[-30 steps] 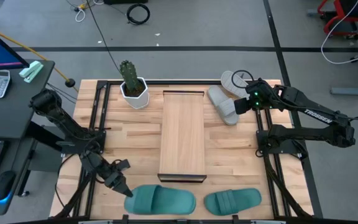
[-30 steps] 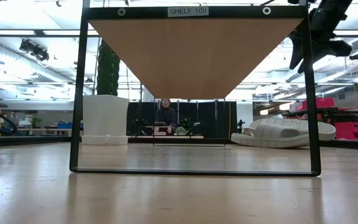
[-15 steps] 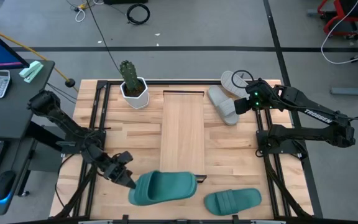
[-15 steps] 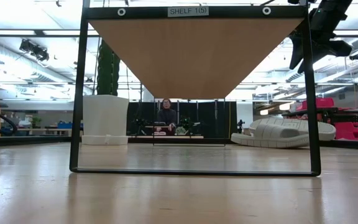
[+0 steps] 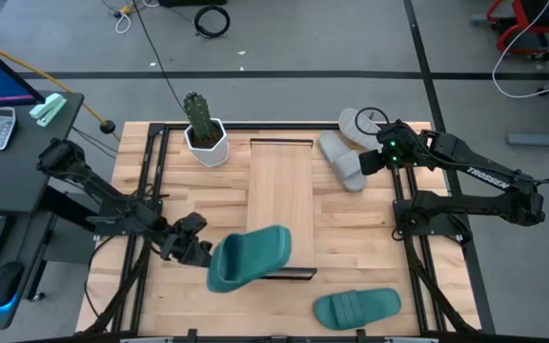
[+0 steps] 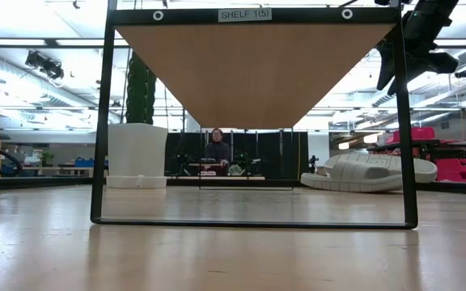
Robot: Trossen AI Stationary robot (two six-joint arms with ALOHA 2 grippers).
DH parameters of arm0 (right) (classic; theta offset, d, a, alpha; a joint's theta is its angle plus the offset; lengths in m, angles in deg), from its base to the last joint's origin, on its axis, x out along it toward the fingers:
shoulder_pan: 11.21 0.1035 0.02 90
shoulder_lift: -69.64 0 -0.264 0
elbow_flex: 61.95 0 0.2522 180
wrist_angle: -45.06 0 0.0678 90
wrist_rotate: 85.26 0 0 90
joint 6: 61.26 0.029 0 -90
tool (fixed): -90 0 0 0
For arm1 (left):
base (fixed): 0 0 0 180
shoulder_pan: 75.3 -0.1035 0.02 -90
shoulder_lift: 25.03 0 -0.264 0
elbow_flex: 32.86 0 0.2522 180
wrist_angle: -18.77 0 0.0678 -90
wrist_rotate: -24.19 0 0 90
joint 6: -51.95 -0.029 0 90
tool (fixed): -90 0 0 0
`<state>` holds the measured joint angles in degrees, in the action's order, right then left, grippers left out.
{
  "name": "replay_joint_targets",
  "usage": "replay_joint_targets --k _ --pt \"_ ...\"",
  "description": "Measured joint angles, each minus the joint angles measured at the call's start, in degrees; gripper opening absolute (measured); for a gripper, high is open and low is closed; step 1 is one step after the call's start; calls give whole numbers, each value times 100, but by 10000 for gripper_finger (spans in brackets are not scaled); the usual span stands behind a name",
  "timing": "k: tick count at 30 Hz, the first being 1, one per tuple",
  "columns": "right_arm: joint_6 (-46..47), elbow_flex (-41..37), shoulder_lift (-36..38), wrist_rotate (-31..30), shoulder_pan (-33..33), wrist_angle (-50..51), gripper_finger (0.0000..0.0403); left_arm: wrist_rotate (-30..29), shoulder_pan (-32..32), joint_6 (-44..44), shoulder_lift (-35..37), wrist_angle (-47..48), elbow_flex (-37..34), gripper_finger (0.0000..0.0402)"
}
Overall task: Pick and place slides into the shelf
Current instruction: Put the left green slide on the shelf
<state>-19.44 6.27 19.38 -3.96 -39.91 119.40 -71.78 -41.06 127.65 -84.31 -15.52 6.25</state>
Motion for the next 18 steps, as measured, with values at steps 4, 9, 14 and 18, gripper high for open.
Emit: replay_joint_targets --k 4,9,14,18 --pt "0 0 0 -1 0 0 137 249 -308 -15 280 669 76 25" --pt "0 0 0 1 1 0 137 365 -758 -222 652 1018 91 25" --pt "-2 0 0 -1 0 0 137 397 -1237 -559 1010 1355 100 25" --pt "-32 0 0 -1 0 0 137 408 -1635 -644 1155 1766 100 25"
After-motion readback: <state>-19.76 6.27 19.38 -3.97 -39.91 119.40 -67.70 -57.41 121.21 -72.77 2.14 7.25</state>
